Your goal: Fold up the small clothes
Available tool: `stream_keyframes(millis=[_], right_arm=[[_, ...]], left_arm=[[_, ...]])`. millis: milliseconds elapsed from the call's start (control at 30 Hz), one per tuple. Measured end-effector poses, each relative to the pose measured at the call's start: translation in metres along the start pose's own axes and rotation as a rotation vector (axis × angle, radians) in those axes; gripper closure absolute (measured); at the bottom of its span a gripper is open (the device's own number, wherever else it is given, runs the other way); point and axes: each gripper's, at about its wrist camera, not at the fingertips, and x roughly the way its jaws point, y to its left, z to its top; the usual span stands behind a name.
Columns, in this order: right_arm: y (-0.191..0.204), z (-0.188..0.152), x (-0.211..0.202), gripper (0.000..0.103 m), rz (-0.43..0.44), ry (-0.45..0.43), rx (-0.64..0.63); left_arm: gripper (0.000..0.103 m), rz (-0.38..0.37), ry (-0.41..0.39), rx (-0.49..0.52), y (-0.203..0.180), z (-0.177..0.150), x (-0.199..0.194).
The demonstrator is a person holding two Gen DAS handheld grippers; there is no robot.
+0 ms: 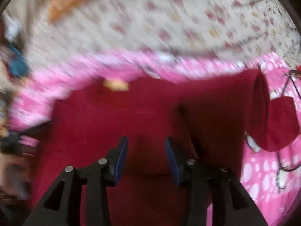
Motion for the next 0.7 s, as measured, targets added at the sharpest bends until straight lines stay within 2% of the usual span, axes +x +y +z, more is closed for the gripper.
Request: stream_keyframes(millis=[33,100,200,267,300,333,367,467,533,567,633,700], right_arm=[[-0.007,0.0,0.005,0.076,-0.006,0.006,0.03],[-0.017,0.008,-0.002,0.076,0.045,-0.041,0.12],[-0.01,0.021,-0.013,0.07,0.105,-0.146,0.084],[-0.008,0.023,0.001,0.07,0.087,-0.125,0.057],[-0.012,0.021,0.016,0.071,0.042,-0.075,0.065],[-0.016,0.019,0.025,0.072,0.044,-0.043,0.087],[-0.017,0.019,0.024,0.072,0.052,-0.053,0.099],[-0.012,0.021,0.002,0.072,0.084,-0.068,0.075],[-0.019,0.023,-0.03,0.069,0.101,-0.176,0.074],[-0.029,0.023,-0.047,0.061,0.085,-0.24,0.084],[-0.063,0.02,-0.074,0.051,-0.002,-0.351,0.151],[-0.109,0.008,-0.087,0.049,-0.153,-0.387,0.239]], left_arm=[[0.071,-0.009,-0.013,-0.022,0.001,0.001,-0.004],[0.071,-0.02,-0.058,-0.037,0.001,0.004,-0.015],[0.07,0.007,-0.154,0.006,-0.008,0.01,-0.026],[0.07,0.013,-0.102,0.052,-0.016,0.01,-0.012],[0.069,0.017,-0.037,0.062,-0.018,0.008,0.001],[0.069,0.024,0.022,0.056,-0.017,0.004,0.015],[0.068,0.029,-0.004,0.064,-0.019,0.004,0.014],[0.065,0.014,-0.007,0.05,-0.018,0.006,0.009],[0.065,-0.003,-0.006,0.029,-0.013,0.005,0.006],[0.065,-0.011,-0.007,0.017,-0.011,0.006,0.005],[0.065,-0.012,-0.004,0.013,-0.01,0.006,0.005],[0.064,-0.002,-0.001,0.024,-0.012,0.004,0.006]])
